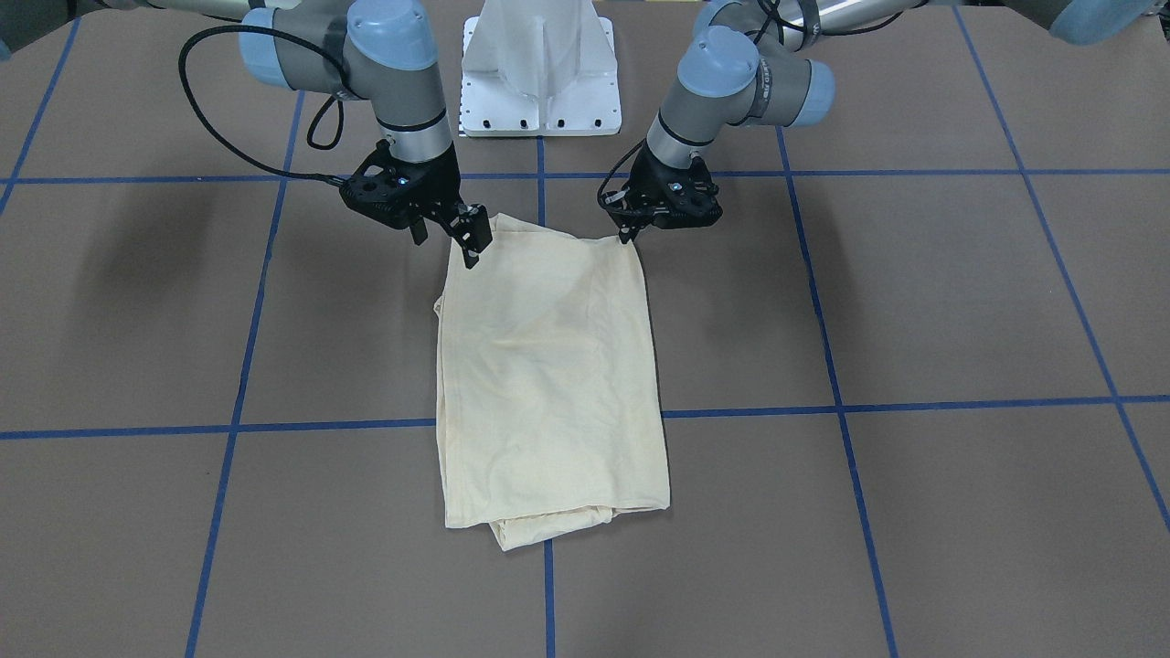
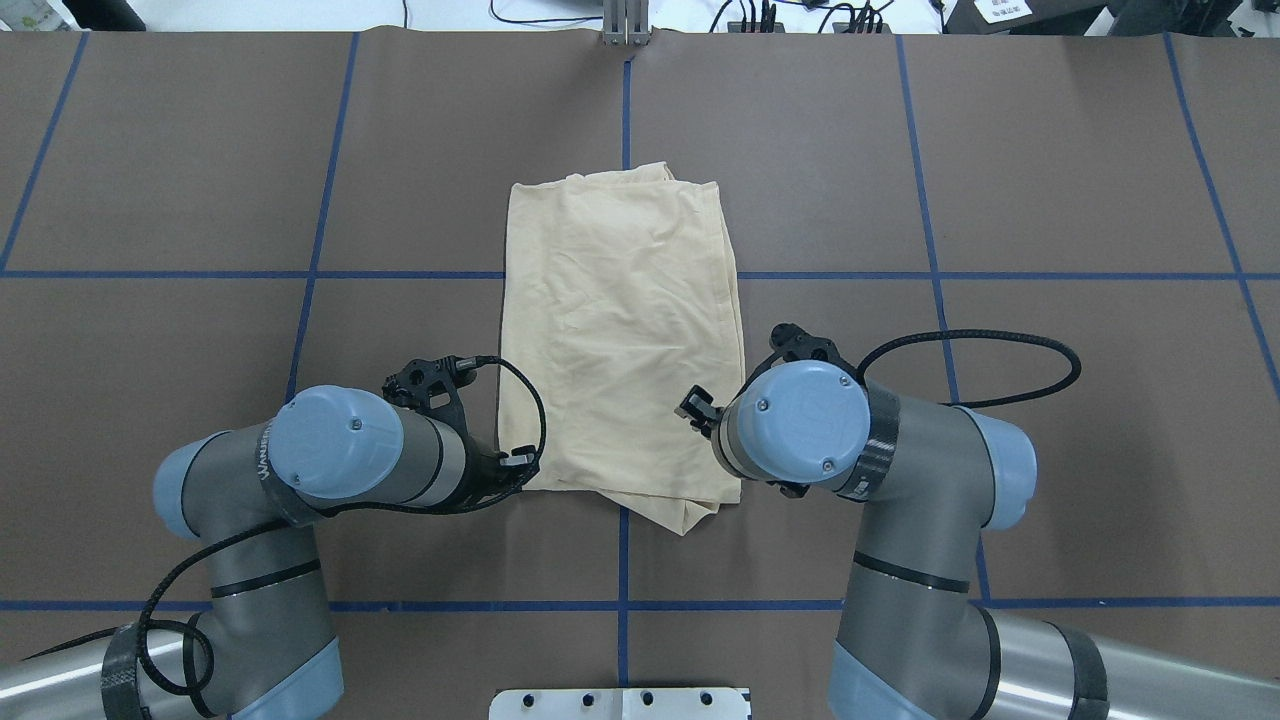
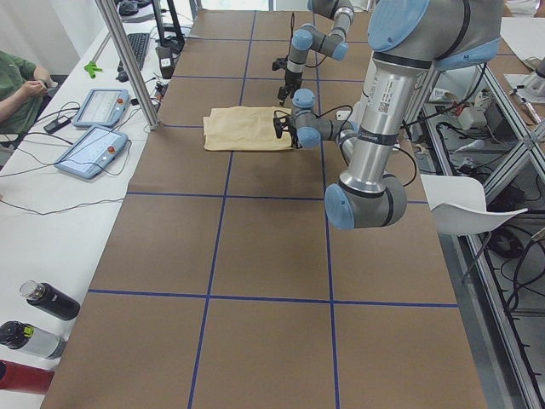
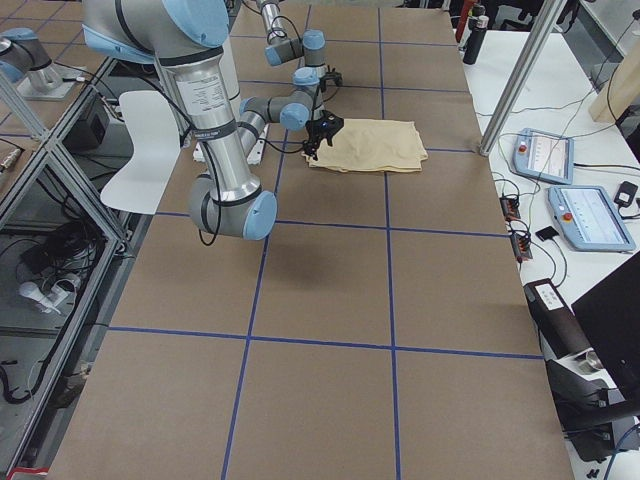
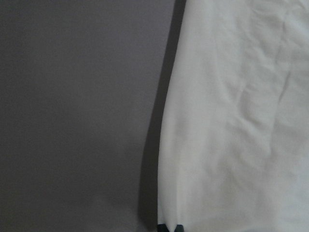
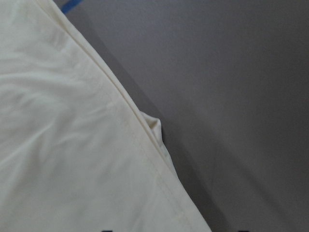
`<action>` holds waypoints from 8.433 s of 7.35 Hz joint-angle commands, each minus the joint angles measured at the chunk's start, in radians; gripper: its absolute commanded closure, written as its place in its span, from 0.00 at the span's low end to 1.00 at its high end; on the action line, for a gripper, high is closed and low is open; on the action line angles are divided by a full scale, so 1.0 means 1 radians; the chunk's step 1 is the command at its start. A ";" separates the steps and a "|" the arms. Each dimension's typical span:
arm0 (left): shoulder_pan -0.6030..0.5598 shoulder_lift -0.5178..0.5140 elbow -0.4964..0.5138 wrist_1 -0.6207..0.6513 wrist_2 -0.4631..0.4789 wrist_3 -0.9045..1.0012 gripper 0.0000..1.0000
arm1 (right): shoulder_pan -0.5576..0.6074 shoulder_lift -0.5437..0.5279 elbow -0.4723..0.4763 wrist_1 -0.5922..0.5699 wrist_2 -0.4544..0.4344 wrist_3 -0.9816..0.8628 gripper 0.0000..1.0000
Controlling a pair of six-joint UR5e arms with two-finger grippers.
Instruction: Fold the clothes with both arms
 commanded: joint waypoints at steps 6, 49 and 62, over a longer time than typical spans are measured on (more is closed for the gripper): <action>0.000 -0.002 -0.009 0.000 -0.005 0.000 1.00 | -0.097 0.019 -0.054 0.006 -0.073 0.139 0.29; -0.392 -0.257 0.333 0.016 -0.144 0.705 0.00 | 0.222 0.264 -0.375 0.140 0.068 -0.279 0.00; -0.952 0.256 0.135 0.018 -0.400 1.368 0.00 | 1.019 -0.370 -0.171 -0.048 0.597 -1.822 0.00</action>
